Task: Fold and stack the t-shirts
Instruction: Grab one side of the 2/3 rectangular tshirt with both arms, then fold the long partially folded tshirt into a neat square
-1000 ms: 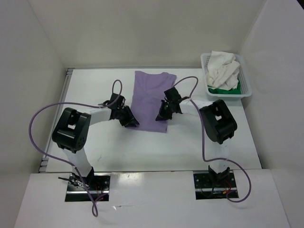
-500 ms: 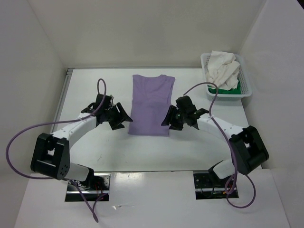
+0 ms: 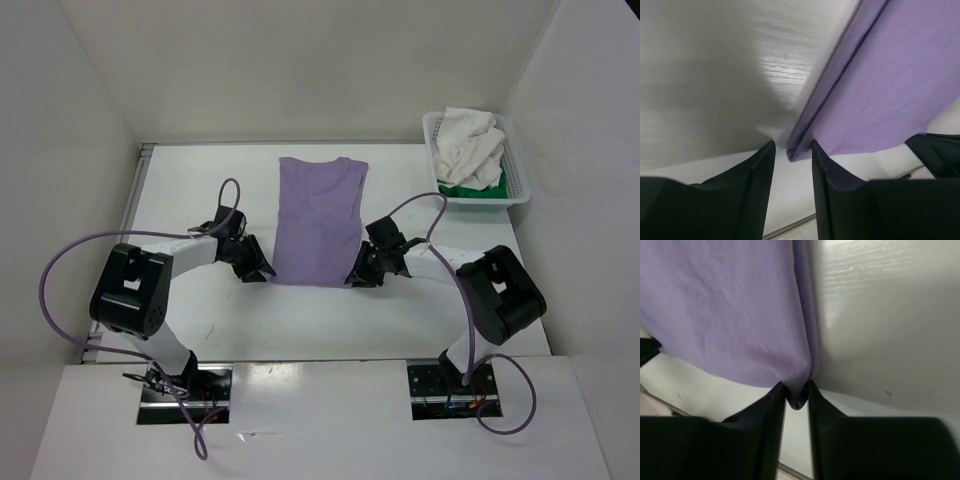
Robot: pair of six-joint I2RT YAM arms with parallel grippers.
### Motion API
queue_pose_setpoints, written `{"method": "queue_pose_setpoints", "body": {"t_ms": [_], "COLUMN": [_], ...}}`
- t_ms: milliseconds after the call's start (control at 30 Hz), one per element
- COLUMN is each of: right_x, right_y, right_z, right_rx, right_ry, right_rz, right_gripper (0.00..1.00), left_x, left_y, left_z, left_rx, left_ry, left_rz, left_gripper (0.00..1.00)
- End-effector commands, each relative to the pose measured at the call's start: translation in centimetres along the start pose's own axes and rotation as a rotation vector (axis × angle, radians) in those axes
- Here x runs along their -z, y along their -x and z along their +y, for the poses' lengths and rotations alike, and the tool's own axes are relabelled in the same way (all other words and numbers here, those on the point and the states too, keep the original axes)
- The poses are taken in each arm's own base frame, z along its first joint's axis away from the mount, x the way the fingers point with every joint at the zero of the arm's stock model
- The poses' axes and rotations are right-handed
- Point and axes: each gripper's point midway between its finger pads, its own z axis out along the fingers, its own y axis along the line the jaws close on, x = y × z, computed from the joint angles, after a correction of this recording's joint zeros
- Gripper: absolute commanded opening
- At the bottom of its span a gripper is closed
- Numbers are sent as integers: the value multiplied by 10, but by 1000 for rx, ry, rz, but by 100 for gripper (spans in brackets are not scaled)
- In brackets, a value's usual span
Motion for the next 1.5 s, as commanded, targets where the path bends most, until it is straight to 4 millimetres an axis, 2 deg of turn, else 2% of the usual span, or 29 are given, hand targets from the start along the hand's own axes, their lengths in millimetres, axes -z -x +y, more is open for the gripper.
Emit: {"method": "queue_pose_setpoints", "body": {"t_ms": [0,100,167,200,233,367,467,567,633,700,733,800,833,900,933,1000,1033,1067,1100,1133,1167,1200,1233,1267,1300,1333,1367,1433,1467], "right_x": [-9,-7,-2,5,6,19,32,49,65,81,95,109,120,129,122,127,115,121,119,106,110,106,97,91,84,84,62,53,37], "right_y": [9,11,8,10,4,-18,-42,-79,-108,-123,-120,-109,-87,-59,-35,2,25,48,61,84,108,123,148,161,171,192,196,216,218], "right_z": [-2,0,-2,6,-1,-10,-9,-1,2,4,14,24,32,49,45,60,51,64,65,60,70,70,71,67,65,64,53,52,45], "right_rx": [1,1,0,-3,-6,-5,1,-11,-24,-48,-37,-30,-16,6,18,79,52,65,70,64,69,81,74,69,56,54,42,43,32], "right_ry": [-13,-14,-17,12,-1,-22,4,61,88,107,159,176,194,223,204,229,187,212,208,188,199,189,176,151,141,139,114,95,76], "right_rz": [-42,-41,-38,-50,-39,-6,21,88,141,180,156,116,65,34,-9,-77,-89,-126,-133,-151,-198,-209,-219,-236,-235,-260,-220,-242,-217], "right_gripper": [24,10,6,4,3,1,0,0,0,0,0,0,0,0,0,0,0,0,0,0,0,0,0,0,0,0,0,0,0], "left_x": [-9,-14,-13,-8,-6,5,16,39,66,94,103,115,121,126,140,140,140,139,137,122,131,108,101,106,80,72,63,38,31], "left_y": [8,5,6,6,4,-14,-40,-72,-90,-103,-106,-103,-98,-71,-46,-5,20,38,52,73,97,115,128,144,156,168,175,195,203], "left_z": [1,4,0,-2,-1,12,23,29,27,24,20,4,-7,-31,-55,-77,-100,-107,-115,-121,-141,-138,-143,-159,-157,-155,-157,-160,-161], "left_rx": [-31,-23,-26,-28,-26,-24,-18,-14,-35,-42,-52,-72,-75,-86,-119,-124,-148,-140,-147,-144,-155,-135,-126,-140,-118,-110,-108,-91,-81], "left_ry": [2,9,-3,-7,-3,16,16,-16,-38,-56,-63,-81,-108,-160,-206,-242,-276,-274,-276,-260,-279,-234,-229,-253,-234,-207,-204,-193,-191], "left_rz": [-12,11,11,7,11,32,89,157,173,167,181,185,171,104,25,-57,-97,-134,-162,-180,-243,-243,-258,-285,-261,-282,-280,-277,-288], "left_gripper": [42,21,11,4,1,0,0,0,0,0,0,0,0,0,0,0,0,0,0,0,0,0,0,0,0,0,0,0,0]}}
